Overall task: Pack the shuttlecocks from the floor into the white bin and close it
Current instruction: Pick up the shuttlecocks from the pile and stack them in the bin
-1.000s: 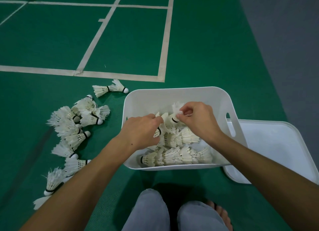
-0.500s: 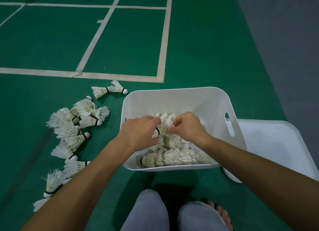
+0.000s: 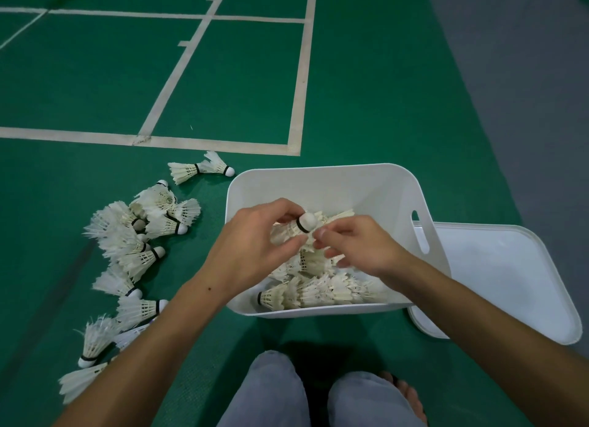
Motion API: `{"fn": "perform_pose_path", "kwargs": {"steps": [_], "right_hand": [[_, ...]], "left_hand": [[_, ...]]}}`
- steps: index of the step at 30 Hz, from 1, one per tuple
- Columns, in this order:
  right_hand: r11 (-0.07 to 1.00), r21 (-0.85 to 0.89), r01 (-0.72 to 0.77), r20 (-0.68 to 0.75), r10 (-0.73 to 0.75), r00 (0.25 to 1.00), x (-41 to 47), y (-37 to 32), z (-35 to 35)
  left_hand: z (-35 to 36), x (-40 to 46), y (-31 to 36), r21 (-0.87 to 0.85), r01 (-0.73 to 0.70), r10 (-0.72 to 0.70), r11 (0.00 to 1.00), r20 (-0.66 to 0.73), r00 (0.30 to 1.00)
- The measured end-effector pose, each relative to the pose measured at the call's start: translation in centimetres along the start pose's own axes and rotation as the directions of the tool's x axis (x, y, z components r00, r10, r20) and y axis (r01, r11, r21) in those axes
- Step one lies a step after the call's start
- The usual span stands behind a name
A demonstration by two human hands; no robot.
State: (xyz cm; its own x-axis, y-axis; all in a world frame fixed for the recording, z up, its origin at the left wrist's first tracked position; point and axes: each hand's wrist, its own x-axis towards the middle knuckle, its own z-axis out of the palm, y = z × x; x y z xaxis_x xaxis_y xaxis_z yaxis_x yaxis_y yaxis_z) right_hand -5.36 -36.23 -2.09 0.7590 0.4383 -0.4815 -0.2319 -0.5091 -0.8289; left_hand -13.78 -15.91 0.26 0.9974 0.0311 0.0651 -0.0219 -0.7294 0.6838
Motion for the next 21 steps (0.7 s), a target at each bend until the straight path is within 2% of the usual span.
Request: {"fn": "perform_pose_path", "kwargs": {"steps": [2, 4, 6, 8, 10, 11, 13, 14, 15, 17, 21], "right_hand": [[0.975, 0.194, -0.107, 0.116, 0.086, 0.99, -0.5, -0.1, 0.4], [0.892, 0.407, -0.195, 0.193, 0.124, 0.973, -0.7, -0.3, 0.3], [0.792, 0.569, -0.223, 0.222, 0.114, 0.968, -0.8, -0.6, -0.4], [0.771, 0.612, -0.177, 0.18, 0.083, 0.98, -0.7, -0.8, -1.5], [0.865, 0.498, -0.06, 0.038, 0.047, 0.998, -0.5, -0.7, -2.8], [0.925, 0.381, 0.019, -0.071, 0.009, 0.997, -0.3, -0.6, -3.3], [0.989, 0.013, 0.149, -0.292, -0.139, 0.946, 0.0, -0.1, -4.3], [0.967, -0.186, 0.176, -0.353, -0.233, 0.906, 0.2, 0.3, -4.7], [0.923, -0.34, 0.177, -0.375, -0.306, 0.875, 0.4, 0.8, -4.9], [0.852, -0.502, 0.146, -0.382, -0.37, 0.847, 0.6, 1.3, -4.6], [0.809, -0.583, 0.079, -0.351, -0.338, 0.873, 1.6, 1.8, -3.3]], "left_hand": [[0.0, -0.1, 0.8, -0.07, 0.003, -0.008, 0.998, -0.059, 0.998], [0.1, -0.1, 1.3, -0.153, 0.006, -0.02, 0.988, -0.088, 0.996], [0.1, 0.0, 1.4, -0.211, 0.014, -0.031, 0.977, -0.081, 0.996], [0.2, 0.3, 1.2, -0.214, 0.015, -0.031, 0.977, -0.068, 0.997], [0.2, 0.7, 0.6, -0.17, 0.025, -0.036, 0.985, -0.059, 0.998], [0.3, 0.9, 0.2, -0.151, 0.043, -0.051, 0.988, -0.051, 0.997], [0.6, 1.3, -0.9, -0.116, 0.094, -0.097, 0.989, -0.021, 0.995], [0.8, 1.5, -1.3, -0.082, 0.115, -0.115, 0.99, -0.001, 0.993], [1.2, 1.8, -1.7, -0.026, 0.125, -0.125, 0.992, 0.013, 0.992], [1.9, 2.2, -1.9, 0.129, 0.126, -0.132, 0.984, 0.034, 0.991], [3.1, 3.2, -2.0, 0.331, 0.101, -0.162, 0.938, 0.162, 0.974]]}}
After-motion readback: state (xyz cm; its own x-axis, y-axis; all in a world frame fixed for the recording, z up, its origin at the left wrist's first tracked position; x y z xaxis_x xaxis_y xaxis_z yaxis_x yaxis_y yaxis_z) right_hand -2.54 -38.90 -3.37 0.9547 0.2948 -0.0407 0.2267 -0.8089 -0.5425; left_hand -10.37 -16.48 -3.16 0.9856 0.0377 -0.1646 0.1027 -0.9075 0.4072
